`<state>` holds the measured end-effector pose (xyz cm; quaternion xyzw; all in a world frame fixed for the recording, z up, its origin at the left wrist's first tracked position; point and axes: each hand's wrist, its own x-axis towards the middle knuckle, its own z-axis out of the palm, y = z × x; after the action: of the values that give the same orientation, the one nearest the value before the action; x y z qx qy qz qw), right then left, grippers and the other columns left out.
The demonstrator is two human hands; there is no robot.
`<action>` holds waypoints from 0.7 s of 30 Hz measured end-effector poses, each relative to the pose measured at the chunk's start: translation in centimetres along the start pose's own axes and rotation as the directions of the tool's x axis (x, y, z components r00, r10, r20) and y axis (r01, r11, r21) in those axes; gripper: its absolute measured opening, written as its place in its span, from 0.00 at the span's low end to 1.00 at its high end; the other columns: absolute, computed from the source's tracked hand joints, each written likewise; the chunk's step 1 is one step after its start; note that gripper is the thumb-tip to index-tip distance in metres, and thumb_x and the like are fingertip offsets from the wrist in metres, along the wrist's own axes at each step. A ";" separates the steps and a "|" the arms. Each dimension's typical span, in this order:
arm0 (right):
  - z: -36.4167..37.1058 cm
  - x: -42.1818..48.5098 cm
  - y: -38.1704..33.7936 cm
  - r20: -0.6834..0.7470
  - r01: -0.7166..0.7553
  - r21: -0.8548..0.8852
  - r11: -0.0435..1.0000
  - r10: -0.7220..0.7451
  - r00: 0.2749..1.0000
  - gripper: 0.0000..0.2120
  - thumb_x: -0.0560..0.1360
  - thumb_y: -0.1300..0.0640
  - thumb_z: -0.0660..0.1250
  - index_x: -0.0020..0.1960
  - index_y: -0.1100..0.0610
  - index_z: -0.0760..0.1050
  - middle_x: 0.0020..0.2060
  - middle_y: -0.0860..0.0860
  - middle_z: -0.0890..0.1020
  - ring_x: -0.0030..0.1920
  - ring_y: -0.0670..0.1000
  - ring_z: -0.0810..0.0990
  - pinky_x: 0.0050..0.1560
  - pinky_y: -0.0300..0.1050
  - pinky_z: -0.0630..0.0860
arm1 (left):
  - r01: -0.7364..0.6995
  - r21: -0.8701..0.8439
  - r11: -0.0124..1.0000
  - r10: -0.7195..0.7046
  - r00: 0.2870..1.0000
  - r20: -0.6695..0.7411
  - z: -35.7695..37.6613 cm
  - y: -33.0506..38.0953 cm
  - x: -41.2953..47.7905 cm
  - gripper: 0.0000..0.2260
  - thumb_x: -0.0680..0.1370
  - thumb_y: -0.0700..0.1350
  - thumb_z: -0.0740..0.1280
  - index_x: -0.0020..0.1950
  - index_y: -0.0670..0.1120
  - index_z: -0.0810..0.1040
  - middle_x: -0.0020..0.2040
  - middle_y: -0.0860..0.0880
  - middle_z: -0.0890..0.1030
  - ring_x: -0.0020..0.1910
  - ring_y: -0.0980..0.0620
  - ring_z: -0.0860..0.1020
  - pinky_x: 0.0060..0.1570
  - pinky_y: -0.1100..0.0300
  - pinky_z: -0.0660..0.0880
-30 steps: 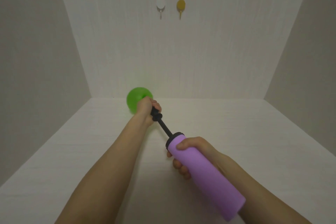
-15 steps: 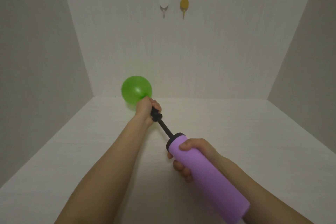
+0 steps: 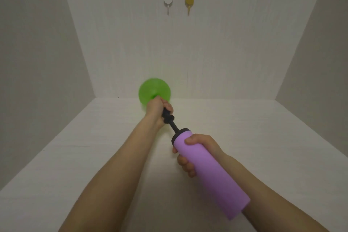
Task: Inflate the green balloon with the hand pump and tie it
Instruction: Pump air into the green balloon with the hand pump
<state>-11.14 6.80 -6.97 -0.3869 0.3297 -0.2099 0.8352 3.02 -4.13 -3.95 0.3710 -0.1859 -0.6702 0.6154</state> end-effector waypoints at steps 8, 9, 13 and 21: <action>-0.5 -0.3 -0.2 -0.078 0.028 0.000 1.000 -0.028 0.997 0.17 0.59 0.53 0.70 0.43 0.62 0.74 0.26 0.55 0.76 0.22 0.51 0.74 0.24 0.36 0.72 | 0.037 0.003 0.999 -0.037 0.998 0.045 1.3 -2.5 -1.4 0.16 0.81 0.39 0.49 0.32 0.46 0.59 0.16 0.54 0.61 0.12 0.58 0.60 0.17 0.75 0.59; -0.7 -0.4 -0.4 -0.107 0.039 0.006 0.999 -0.038 0.994 0.15 0.61 0.53 0.66 0.43 0.62 0.73 0.25 0.55 0.76 0.21 0.51 0.74 0.24 0.36 0.71 | 0.045 0.008 0.999 -0.045 0.998 0.050 1.7 -3.4 -2.1 0.17 0.81 0.40 0.49 0.32 0.46 0.59 0.16 0.54 0.61 0.12 0.58 0.60 0.17 0.75 0.58; -0.6 -0.5 -0.3 -0.128 0.035 -0.010 0.999 -0.036 0.991 0.15 0.62 0.54 0.65 0.43 0.62 0.73 0.25 0.55 0.75 0.21 0.52 0.74 0.25 0.35 0.71 | 0.048 0.010 0.999 -0.049 0.997 0.056 1.6 -4.3 -2.8 0.17 0.82 0.43 0.50 0.33 0.47 0.59 0.17 0.55 0.61 0.13 0.59 0.60 0.17 0.74 0.58; 0.0 -0.7 0.5 -0.011 -0.012 -0.054 0.998 0.012 1.000 0.23 0.51 0.53 0.74 0.43 0.60 0.74 0.27 0.54 0.76 0.23 0.51 0.75 0.26 0.35 0.72 | 0.010 -0.026 1.000 -0.010 1.000 0.023 0.1 0.4 0.1 0.16 0.79 0.37 0.48 0.32 0.46 0.59 0.15 0.54 0.62 0.12 0.59 0.60 0.16 0.74 0.59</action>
<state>-11.60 7.55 -7.06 -0.4062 0.3418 -0.1979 0.8240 3.18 -4.31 -3.60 0.3561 -0.1820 -0.6798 0.6147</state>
